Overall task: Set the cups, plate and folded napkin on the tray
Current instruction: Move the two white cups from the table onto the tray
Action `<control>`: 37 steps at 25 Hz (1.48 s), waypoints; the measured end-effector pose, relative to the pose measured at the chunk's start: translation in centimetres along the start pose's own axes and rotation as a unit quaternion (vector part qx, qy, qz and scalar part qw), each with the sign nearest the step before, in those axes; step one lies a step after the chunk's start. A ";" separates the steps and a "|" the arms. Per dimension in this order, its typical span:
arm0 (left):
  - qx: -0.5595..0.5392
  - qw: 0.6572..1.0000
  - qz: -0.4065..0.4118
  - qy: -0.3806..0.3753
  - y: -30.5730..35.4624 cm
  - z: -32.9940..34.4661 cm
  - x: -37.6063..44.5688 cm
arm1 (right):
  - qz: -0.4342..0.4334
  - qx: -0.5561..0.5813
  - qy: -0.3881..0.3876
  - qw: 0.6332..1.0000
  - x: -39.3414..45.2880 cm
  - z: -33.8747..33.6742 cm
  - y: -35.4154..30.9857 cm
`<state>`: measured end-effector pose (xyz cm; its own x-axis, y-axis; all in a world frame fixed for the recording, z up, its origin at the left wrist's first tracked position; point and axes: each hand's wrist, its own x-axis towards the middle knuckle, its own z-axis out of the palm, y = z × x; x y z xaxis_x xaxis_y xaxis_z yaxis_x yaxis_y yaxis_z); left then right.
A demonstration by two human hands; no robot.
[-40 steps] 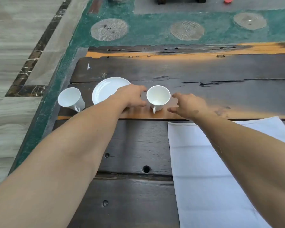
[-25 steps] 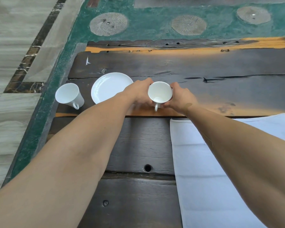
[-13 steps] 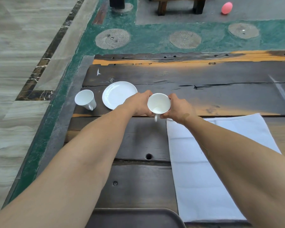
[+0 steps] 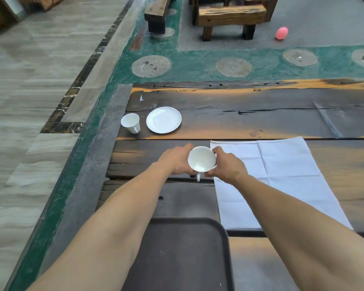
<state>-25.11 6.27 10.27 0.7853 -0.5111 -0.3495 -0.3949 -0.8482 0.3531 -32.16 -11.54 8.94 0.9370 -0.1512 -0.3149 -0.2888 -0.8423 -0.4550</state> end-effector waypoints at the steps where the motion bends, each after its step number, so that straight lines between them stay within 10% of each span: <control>1: -0.005 1.000 -0.004 0.002 0.1 0.7 -1.4 | 0.000 0.003 -0.004 1.000 -1.4 0.4 0.0; 37: -0.051 0.997 -0.059 -0.026 2.0 18.3 -16.3 | 0.066 0.067 -0.085 0.992 -17.9 14.0 5.8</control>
<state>-47.43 10.38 0.79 0.7969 -0.4176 -0.4365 -0.2494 -0.8856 0.3919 -53.38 -6.50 0.31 0.8455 -0.1572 -0.5103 -0.4417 -0.7429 -0.5030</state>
